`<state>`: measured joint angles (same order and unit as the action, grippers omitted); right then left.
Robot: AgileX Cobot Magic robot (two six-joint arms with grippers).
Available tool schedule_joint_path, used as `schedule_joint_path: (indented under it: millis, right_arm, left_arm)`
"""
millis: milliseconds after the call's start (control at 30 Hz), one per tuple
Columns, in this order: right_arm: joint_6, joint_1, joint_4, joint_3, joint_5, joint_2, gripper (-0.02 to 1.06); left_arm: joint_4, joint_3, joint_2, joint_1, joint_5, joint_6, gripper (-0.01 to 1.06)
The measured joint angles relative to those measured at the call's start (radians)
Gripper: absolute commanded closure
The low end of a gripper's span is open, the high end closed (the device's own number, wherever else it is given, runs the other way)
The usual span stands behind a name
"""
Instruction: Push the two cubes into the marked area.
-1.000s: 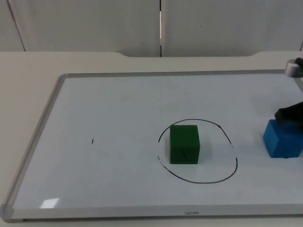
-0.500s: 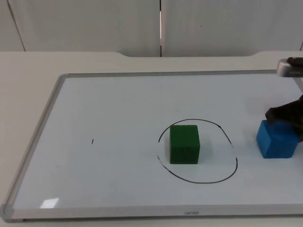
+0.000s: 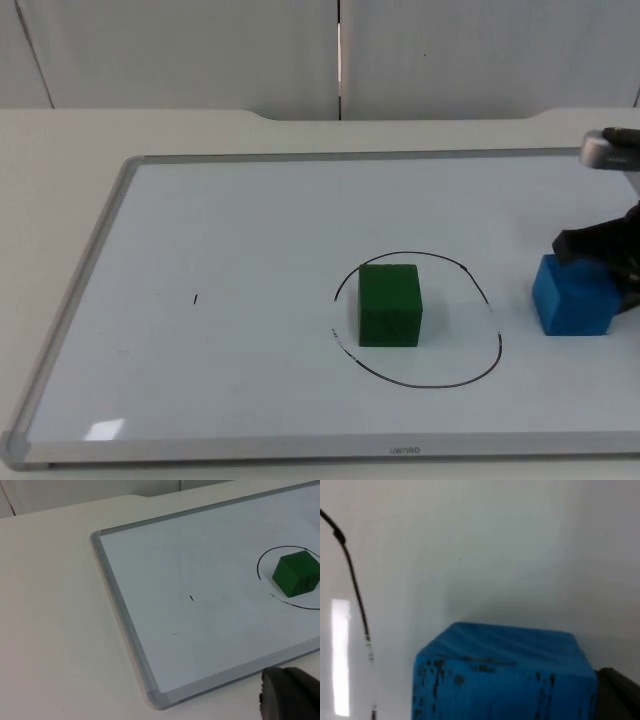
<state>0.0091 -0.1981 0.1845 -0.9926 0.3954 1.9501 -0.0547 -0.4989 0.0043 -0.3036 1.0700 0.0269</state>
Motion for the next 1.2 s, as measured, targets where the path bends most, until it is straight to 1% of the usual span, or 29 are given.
schedule_joint_path:
  millis: [233,433,533,667,1033,1200]
  right_arm:
    - [0.000,-0.029,0.020,0.000,0.002,0.000,1.04]
    - [0.000,-0.029,0.042,0.000,0.002,0.000,1.04]
    - [0.000,-0.029,0.079,0.000,0.002,0.000,1.04]
    - [-0.002,-0.030,0.104,0.000,0.002,0.000,1.04]
    - [-0.009,-0.066,0.104,0.000,0.006,0.000,1.04]
    - [-0.009,-0.098,0.104,0.000,0.011,0.000,1.04]
  left_arm:
    - [0.000,0.000,0.000,0.000,0.000,0.000,1.05]
    - [0.000,0.000,0.000,0.000,0.000,0.000,1.05]
    - [0.000,0.000,0.000,0.000,0.000,0.000,1.05]
    - [0.000,0.000,0.000,0.000,0.000,0.002,1.05]
    - [0.000,0.000,0.000,0.000,0.000,0.002,1.05]
    - [0.000,0.000,0.000,0.000,0.000,0.002,1.05]
